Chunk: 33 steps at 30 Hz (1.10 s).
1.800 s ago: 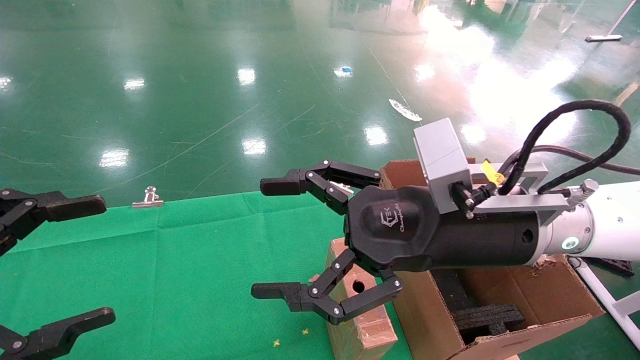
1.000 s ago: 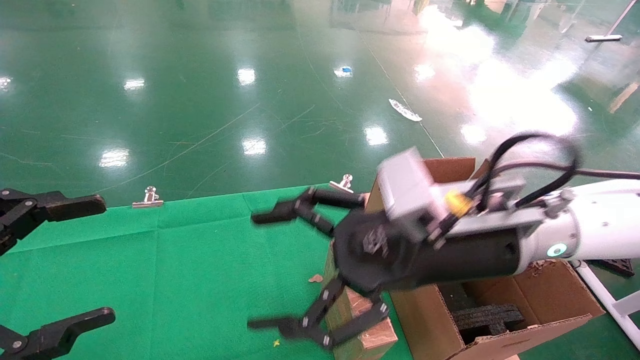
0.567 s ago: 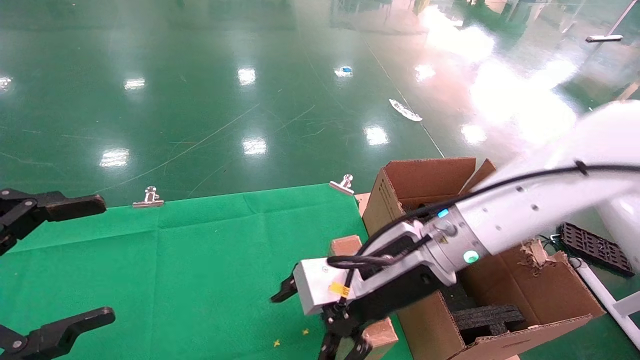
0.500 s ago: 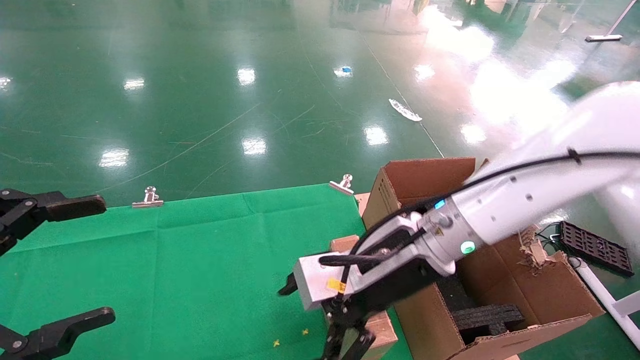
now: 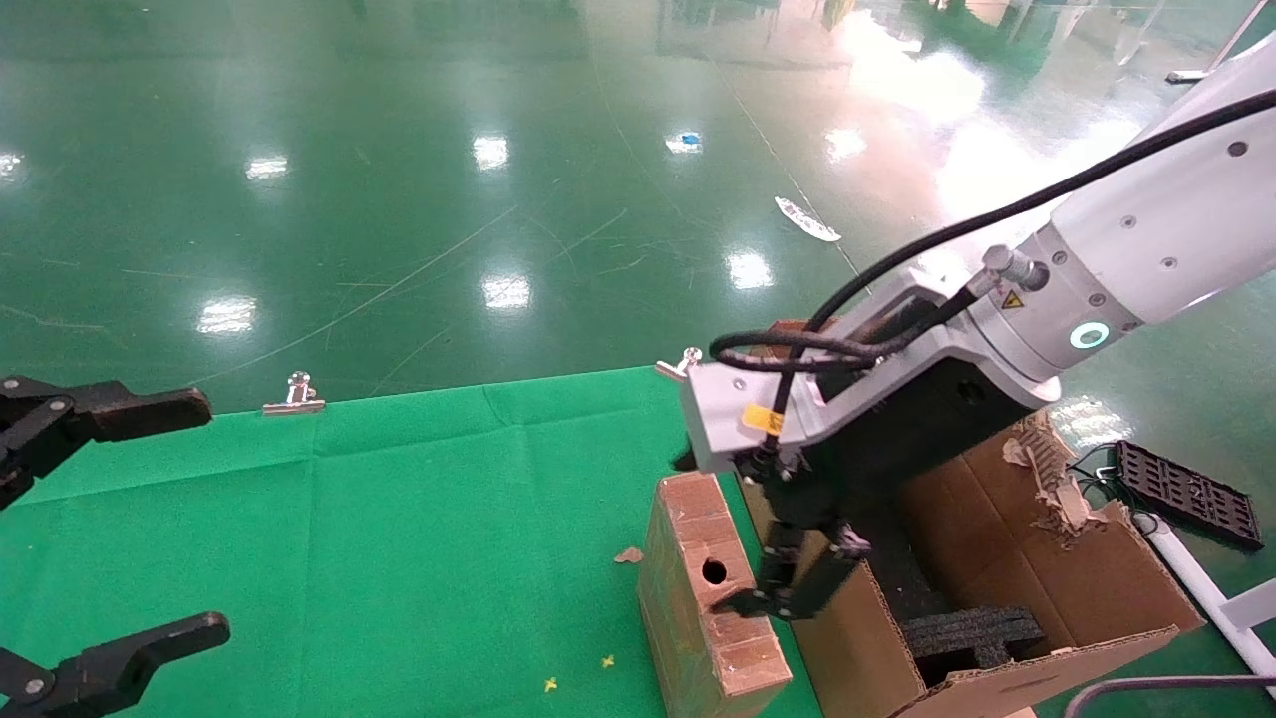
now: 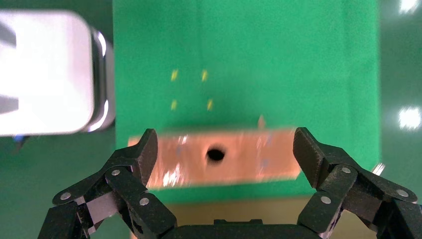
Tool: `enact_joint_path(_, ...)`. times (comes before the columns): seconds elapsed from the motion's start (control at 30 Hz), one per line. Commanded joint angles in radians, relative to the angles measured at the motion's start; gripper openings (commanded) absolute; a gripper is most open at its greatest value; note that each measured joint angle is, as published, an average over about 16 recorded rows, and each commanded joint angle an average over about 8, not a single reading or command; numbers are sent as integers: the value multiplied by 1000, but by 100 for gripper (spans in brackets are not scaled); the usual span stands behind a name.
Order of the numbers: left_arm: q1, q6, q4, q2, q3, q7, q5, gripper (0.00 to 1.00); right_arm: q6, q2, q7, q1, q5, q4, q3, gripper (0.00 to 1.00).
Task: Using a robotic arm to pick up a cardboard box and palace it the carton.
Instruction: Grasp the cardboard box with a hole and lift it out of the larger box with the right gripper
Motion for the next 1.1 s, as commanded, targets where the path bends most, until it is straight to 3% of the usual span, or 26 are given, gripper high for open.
enact_joint_path(0.03, 0, 0, 0, 0, 0, 0, 0, 100, 0, 3, 31, 50, -11, 0, -72, 100)
enact_joint_path(0.3, 0, 0, 0, 0, 1, 0, -1, 100, 9, -80, 77, 170, -5, 1, -330, 100)
enact_joint_path(0.6, 0, -1, 0, -1, 1, 1, -1, 100, 36, -167, 174, 259, 22, -2, -487, 100)
enact_joint_path(0.77, 0, -1, 0, -1, 2, 1, -1, 100, 76, -188, 392, 280, 7, -11, -536, 100)
enact_joint_path(0.93, 0, -1, 0, -1, 2, 1, -1, 100, 114, -161, 654, 263, 73, -48, -552, 100)
enact_joint_path(1.1, -1, -1, 0, -1, 2, 1, -2, 100, 141, -121, 782, 234, 159, -102, -550, 100)
